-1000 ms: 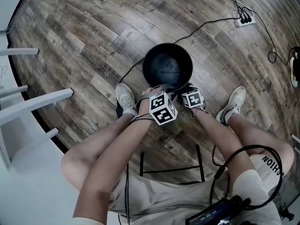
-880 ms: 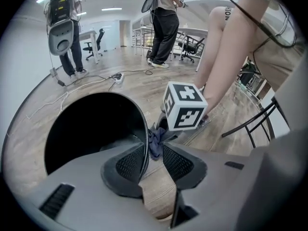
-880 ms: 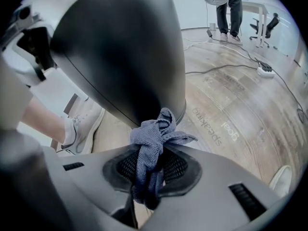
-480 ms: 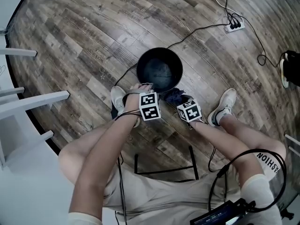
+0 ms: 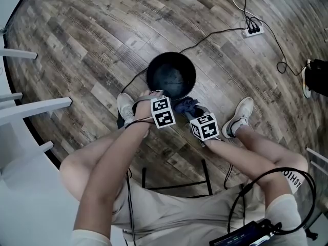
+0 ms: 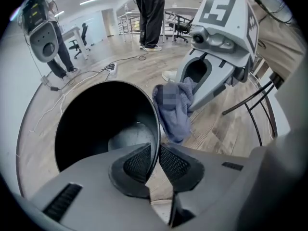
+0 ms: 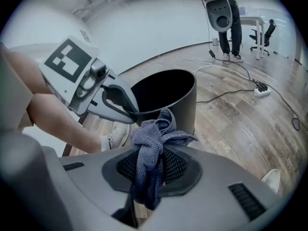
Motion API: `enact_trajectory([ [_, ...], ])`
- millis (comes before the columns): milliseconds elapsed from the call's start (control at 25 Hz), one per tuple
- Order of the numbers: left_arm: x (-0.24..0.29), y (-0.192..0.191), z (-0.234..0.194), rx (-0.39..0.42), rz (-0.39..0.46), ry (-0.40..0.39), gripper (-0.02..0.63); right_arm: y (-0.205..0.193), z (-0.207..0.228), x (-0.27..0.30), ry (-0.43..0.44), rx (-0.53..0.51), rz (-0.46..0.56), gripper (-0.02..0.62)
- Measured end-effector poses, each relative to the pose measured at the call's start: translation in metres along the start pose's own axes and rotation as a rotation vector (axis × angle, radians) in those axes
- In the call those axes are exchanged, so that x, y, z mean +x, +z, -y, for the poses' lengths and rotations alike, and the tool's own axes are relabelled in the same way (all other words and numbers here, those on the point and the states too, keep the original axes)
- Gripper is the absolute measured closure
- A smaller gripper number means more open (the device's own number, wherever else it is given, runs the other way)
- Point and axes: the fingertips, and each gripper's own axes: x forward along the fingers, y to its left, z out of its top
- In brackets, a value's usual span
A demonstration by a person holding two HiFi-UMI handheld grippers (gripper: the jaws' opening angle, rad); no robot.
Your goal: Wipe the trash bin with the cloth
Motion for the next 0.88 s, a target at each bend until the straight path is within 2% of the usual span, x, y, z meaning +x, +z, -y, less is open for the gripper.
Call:
enact_trajectory([
  [160, 0.003, 0.012, 0.004, -0.097, 0.005, 0.001, 0.549, 0.016, 0.004, -0.008, -0.008, 0.06, 0.016, 0.518],
  [280, 0.005, 0.019, 0.007, -0.137, 0.01, -0.01, 0.554, 0.024, 0.009, -0.009, -0.012, 0.061, 0.015, 0.518],
  [480, 0.004, 0.021, 0.009, -0.144, 0.014, -0.026, 0.56, 0.026, 0.022, 0.004, -0.002, 0.069, -0.01, 0.518],
  [880, 0.002, 0.022, 0.007, -0.142, 0.029, -0.039, 0.566, -0.006, 0.046, 0.058, -0.031, 0.036, -0.066, 0.518],
])
